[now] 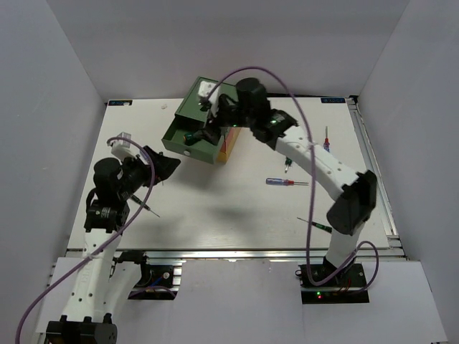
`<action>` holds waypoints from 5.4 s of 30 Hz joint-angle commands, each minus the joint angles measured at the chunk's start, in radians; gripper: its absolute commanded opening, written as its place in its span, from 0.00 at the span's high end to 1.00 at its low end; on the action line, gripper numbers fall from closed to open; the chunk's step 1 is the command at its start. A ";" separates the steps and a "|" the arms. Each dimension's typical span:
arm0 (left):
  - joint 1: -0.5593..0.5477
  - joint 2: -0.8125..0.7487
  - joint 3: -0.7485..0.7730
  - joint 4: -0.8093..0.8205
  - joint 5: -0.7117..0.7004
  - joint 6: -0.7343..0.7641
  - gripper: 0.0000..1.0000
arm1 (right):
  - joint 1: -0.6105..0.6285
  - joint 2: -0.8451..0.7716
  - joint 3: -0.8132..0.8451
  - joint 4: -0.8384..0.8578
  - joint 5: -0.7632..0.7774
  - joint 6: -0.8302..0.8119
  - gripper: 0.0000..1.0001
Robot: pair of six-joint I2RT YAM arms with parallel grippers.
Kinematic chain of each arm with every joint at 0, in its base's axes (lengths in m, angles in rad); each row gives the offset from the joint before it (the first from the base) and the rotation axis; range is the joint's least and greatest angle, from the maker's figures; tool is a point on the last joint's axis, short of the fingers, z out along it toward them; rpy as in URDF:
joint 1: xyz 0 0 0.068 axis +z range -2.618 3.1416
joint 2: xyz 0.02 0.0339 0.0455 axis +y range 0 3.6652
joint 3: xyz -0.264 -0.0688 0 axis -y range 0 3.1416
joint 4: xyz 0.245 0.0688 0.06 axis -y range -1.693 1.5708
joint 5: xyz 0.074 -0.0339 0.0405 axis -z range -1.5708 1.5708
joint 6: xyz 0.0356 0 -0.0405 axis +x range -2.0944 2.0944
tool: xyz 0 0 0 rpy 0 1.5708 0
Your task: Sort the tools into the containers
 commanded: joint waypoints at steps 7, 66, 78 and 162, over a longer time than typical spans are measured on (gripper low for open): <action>-0.281 0.208 0.235 0.133 -0.004 0.038 0.07 | -0.326 -0.341 -0.236 -0.041 -0.282 0.030 0.11; -0.852 1.884 1.434 0.141 -0.648 0.385 0.60 | -0.841 -0.524 -0.629 -0.010 0.114 0.292 0.12; -0.795 1.651 1.320 0.191 -0.635 0.388 0.91 | -0.838 -0.527 -0.645 -0.024 0.075 0.275 0.13; -0.293 0.066 0.006 0.150 -0.383 -0.242 0.74 | -0.315 -0.196 -0.189 -0.211 -0.304 -0.222 0.26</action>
